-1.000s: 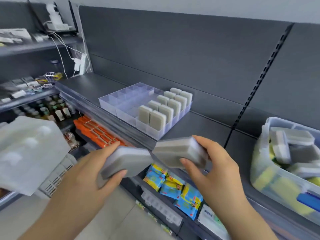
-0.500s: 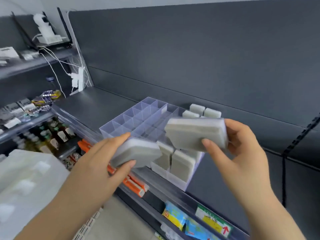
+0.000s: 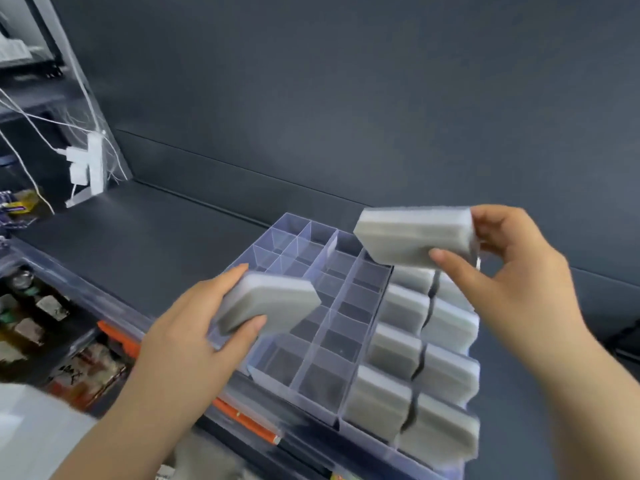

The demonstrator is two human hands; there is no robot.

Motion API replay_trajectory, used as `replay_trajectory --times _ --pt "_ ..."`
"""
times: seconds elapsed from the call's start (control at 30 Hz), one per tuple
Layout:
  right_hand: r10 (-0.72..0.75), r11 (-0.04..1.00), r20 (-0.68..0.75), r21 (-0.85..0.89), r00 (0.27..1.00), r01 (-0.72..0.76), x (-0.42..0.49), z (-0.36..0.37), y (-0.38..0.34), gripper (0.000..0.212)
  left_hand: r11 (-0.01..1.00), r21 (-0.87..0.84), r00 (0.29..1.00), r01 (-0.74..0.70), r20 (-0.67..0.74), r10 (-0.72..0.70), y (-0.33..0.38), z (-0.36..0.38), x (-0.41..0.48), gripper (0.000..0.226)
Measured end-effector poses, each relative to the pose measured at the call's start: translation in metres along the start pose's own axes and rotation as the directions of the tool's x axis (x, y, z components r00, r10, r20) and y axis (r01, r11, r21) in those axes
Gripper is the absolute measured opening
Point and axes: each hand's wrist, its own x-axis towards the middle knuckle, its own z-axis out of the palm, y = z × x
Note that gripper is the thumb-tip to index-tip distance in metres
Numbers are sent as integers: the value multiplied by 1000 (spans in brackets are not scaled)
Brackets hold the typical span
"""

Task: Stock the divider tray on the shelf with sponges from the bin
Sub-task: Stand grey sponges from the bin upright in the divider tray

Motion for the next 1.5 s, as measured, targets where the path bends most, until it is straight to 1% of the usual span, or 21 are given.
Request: replay_trajectory --times 0.13,0.2,0.27,0.33,0.43,0.53,0.67,0.8,0.9,1.07,1.2,1.37,1.5 --pt "4 968 -14 -250 1000 -7 30 27 -16 36 993 -72 990 -97 92 104 -39 -3 46 55" --pt "-28 925 -27 -379 999 16 49 44 -18 38 984 -109 980 -140 125 153 -57 -9 70 54" --pt "-70 864 -4 -500 998 58 67 62 -17 40 974 -146 970 -176 142 196 -74 -14 92 54" --pt "-27 803 44 -594 999 48 84 80 -16 42 962 -185 960 -200 159 230 -88 -15 111 55" --pt "89 692 115 -722 989 21 103 101 -10 43 948 -221 940 -230 200 275 -101 -11 132 54" --pt "214 560 121 -828 969 -21 112 113 -2 38 926 -240 907 -291 239 347 -112 -8 148 56" --pt "308 461 111 -886 945 -46 118 126 8 34 895 -292 872 -338 260 414 -128 -8 164 56" --pt "343 407 121 -913 931 -31 123 137 14 27 875 -315 848 -367 274 454 -144 -9 173 57" --pt "372 374 151 -927 916 1 126 144 17 19 876 -319 852 -361 269 449 -151 -11 176 58" --pt "404 351 167 -936 899 16 129 154 25 19 875 -308 862 -374 233 450 -157 -12 179 56" --pt "442 348 174 -937 880 11 130 161 30 21 888 -288 880 -360 212 425 -161 -11 179 56" --pt "441 380 183 -925 879 2 132 165 32 34 893 -263 886 -366 194 420 -160 -10 177 54" --pt "481 392 226 -920 847 23 131 165 38 35 900 -258 890 -352 204 407 -156 -6 177 54"
